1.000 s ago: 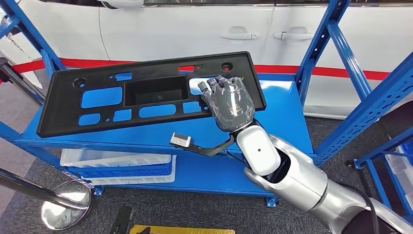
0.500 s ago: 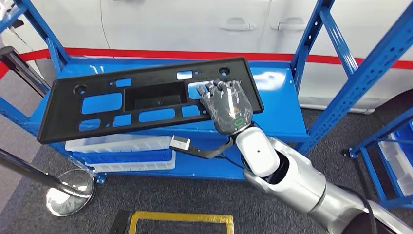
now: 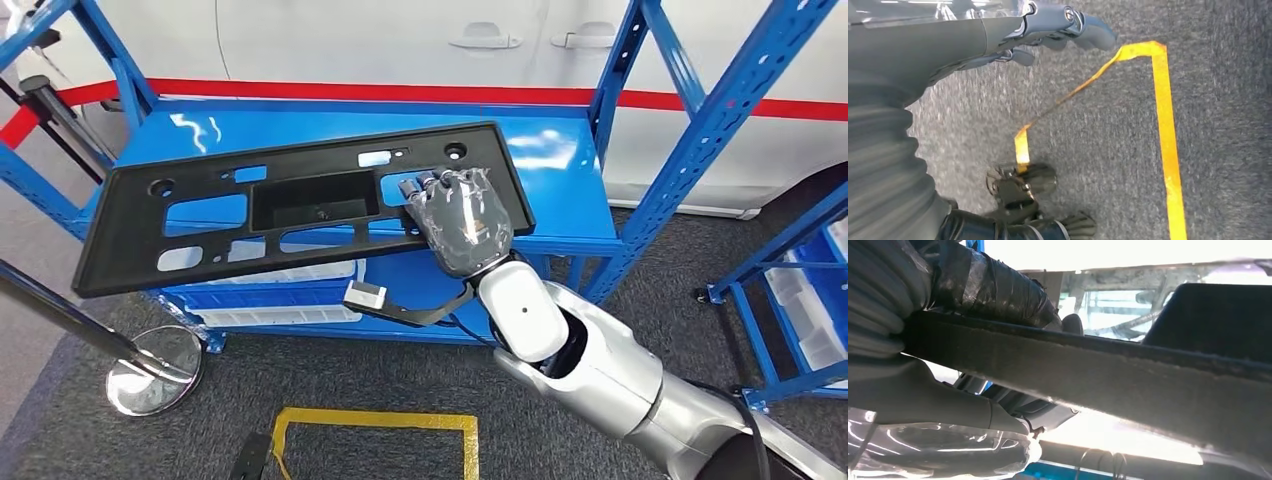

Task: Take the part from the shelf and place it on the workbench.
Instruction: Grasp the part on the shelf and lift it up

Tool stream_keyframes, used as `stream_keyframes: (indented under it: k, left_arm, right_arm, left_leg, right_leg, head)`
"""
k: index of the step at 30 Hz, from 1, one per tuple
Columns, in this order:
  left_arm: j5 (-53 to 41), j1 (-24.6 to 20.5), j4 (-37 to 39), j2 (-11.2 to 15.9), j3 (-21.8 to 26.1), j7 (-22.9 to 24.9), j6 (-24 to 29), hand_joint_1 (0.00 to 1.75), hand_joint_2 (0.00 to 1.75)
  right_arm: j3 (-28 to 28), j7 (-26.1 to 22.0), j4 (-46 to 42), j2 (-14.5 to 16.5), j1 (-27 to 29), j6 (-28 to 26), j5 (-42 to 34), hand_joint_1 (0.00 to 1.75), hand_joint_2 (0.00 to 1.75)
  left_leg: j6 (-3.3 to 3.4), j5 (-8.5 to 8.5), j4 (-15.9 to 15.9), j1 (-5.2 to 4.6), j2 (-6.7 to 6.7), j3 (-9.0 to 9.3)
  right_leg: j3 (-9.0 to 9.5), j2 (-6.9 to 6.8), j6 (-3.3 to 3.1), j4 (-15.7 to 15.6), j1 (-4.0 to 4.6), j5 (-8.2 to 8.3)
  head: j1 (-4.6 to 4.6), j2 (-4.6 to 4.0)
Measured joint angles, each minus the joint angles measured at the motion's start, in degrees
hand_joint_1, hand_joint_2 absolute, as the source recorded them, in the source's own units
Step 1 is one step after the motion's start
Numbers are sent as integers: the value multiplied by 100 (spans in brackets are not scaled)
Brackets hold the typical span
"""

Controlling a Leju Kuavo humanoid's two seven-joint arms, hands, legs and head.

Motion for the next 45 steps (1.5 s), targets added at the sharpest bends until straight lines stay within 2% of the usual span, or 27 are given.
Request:
stream_keyframes:
  k: [2,3,5,6,7,8,10,12,14,17,19,21,22,24,26,28,29,31,32,33,36,37,38,39,41,43,45]
  left_arm:
    - [5,4,0,-5,0,2,0,0,175]
    - [9,6,0,-8,0,4,0,0,175]
    - [15,6,0,-10,0,7,0,0,175]
    - [16,6,0,-10,0,9,-1,0,175]
    - [18,8,0,-10,0,10,-2,0,175]
    - [22,10,0,-11,0,10,-3,0,175]
    - [33,16,0,-15,0,11,-4,0,175]
    - [40,17,0,-15,0,10,-4,0,175]
    - [46,16,0,-12,0,7,-1,0,175]
    - [54,28,2,10,0,7,4,0,175]
    - [56,47,4,19,0,9,7,0,175]
    - [56,58,4,10,0,9,7,0,175]
    - [56,57,4,10,0,9,7,0,175]
    - [56,54,4,10,0,9,7,0,175]
    - [56,47,4,12,0,9,7,0,175]
    - [56,31,4,18,0,6,7,0,175]
    - [56,21,4,20,0,4,7,0,175]
    - [56,14,4,19,0,1,7,0,175]
    - [56,15,4,17,0,0,6,0,175]
    - [57,17,4,15,0,-1,5,0,175]
    - [60,18,4,16,0,-15,0,0,175]
    - [61,19,4,15,0,-23,-3,0,175]
    - [63,19,4,15,0,-29,-6,0,175]
    - [67,20,4,14,0,-33,-9,0,175]
    - [74,22,4,15,0,-38,-9,0,175]
    - [75,22,4,20,0,-44,-9,0,175]
    - [75,24,4,25,0,-50,-9,0,175]
  right_arm:
    - [0,1,9,2,-4,9,-2,175,175]
    - [0,2,13,2,-5,17,-4,175,175]
    - [0,2,24,1,-4,38,-11,175,175]
    - [0,2,28,1,-2,46,-13,175,175]
    - [0,2,32,1,1,53,-15,175,175]
    - [0,2,36,1,1,58,-16,175,175]
    - [0,9,42,1,0,66,-21,175,175]
    - [0,18,43,5,-6,73,-33,175,175]
    - [0,25,44,14,-16,77,-50,175,175]
    - [0,35,54,21,-19,82,-70,175,175]
    - [0,37,64,27,-17,86,-77,175,175]
    - [0,36,71,29,-16,87,-78,175,175]
    - [0,36,75,29,-16,87,-78,175,175]
    - [0,37,81,29,-16,88,-78,175,175]
    - [0,37,82,30,-15,89,-78,175,175]
    - [0,37,80,31,-15,90,-78,175,175]
    - [0,37,80,32,-15,90,-77,175,175]
    - [0,37,80,31,-19,91,-77,175,175]
    - [0,37,80,30,-20,92,-78,175,175]
    - [0,38,81,29,-21,93,-78,175,175]
    - [0,43,82,27,-14,100,-80,175,175]
    - [0,43,82,27,-11,103,-81,175,175]
    - [0,44,82,27,-8,105,-83,175,175]
    - [0,44,82,26,-6,109,-85,175,175]
    - [0,47,82,26,-6,115,-85,175,175]
    - [0,49,77,31,-9,116,-85,175,175]
    - [0,50,72,34,-11,119,-85,175,175]
  left_leg:
    - [75,151,-92,26,32,-56]
    - [115,238,-128,43,48,-105]
    - [164,383,-137,45,61,-249]
    - [170,446,-124,42,62,-340]
    - [167,505,-104,39,64,-435]
    - [158,558,-77,39,66,-531]
    - [124,641,4,42,68,-710]
    - [75,699,108,25,62,-853]
    - [22,785,151,6,54,-931]
    - [-64,831,161,24,44,-1036]
    - [-130,421,484,47,43,-1182]
    - [-177,-147,1147,64,46,-1332]
    - [-182,-281,1460,69,46,-1364]
    - [-153,-116,1642,66,43,-1223]
    - [-65,162,1152,43,38,-752]
    - [15,106,389,8,32,-209]
    - [39,39,146,-13,27,-81]
    - [66,95,-42,-36,23,-51]
    - [90,178,-96,-30,38,-70]
    - [127,262,-157,-14,56,-84]
    - [200,470,-205,12,86,-254]
    - [194,519,-183,13,88,-343]
    - [179,569,-154,16,90,-439]
    - [162,620,-114,23,93,-543]
    - [108,697,7,43,95,-756]
    - [44,741,156,40,87,-930]
    - [-17,820,222,30,73,-1015]
  right_leg:
    - [-61,17,61,62,12,-118]
    - [-123,24,81,231,21,-341]
    - [-281,25,96,905,16,-955]
    - [-336,24,103,1277,14,-1133]
    - [-343,23,108,1555,10,-1161]
    - [-274,22,112,1663,6,-1048]
    - [135,20,111,1320,-8,-725]
    - [703,26,90,546,-4,-778]
    - [968,32,49,72,18,-953]
    - [857,17,-63,14,15,-835]
    - [721,2,-136,9,1,-709]
    - [559,-2,-174,15,15,-583]
    - [467,-3,-185,22,25,-518]
    - [288,-2,-186,46,46,-399]
    - [135,4,-180,70,62,-287]
    - [58,4,-148,68,69,-189]
    - [48,-3,-119,48,55,-136]
    - [42,-1,-48,-9,39,-28]
    - [22,7,-11,-14,36,-28]
    - [-20,19,18,59,42,-145]
    - [-229,29,74,866,25,-965]
    - [-280,27,90,1211,12,-1134]
    - [-288,26,109,1476,-3,-1141]
    - [-234,26,130,1612,-20,-1007]
    - [126,25,178,1373,-64,-645]
    - [689,33,198,646,-73,-770]
    - [965,41,148,174,-41,-1024]
  head:
    - [2,0]
    - [16,0]
    - [39,0]
    - [43,0]
    - [46,1]
    - [46,1]
    - [47,1]
    - [44,1]
    - [42,1]
    - [45,0]
    - [33,0]
    - [17,0]
    - [17,0]
    - [15,0]
    - [14,0]
    - [20,0]
    - [22,1]
    - [22,1]
    - [22,1]
    - [29,0]
    - [55,0]
    - [57,0]
    - [59,0]
    - [58,0]
    - [58,0]
    - [57,0]
    - [50,0]
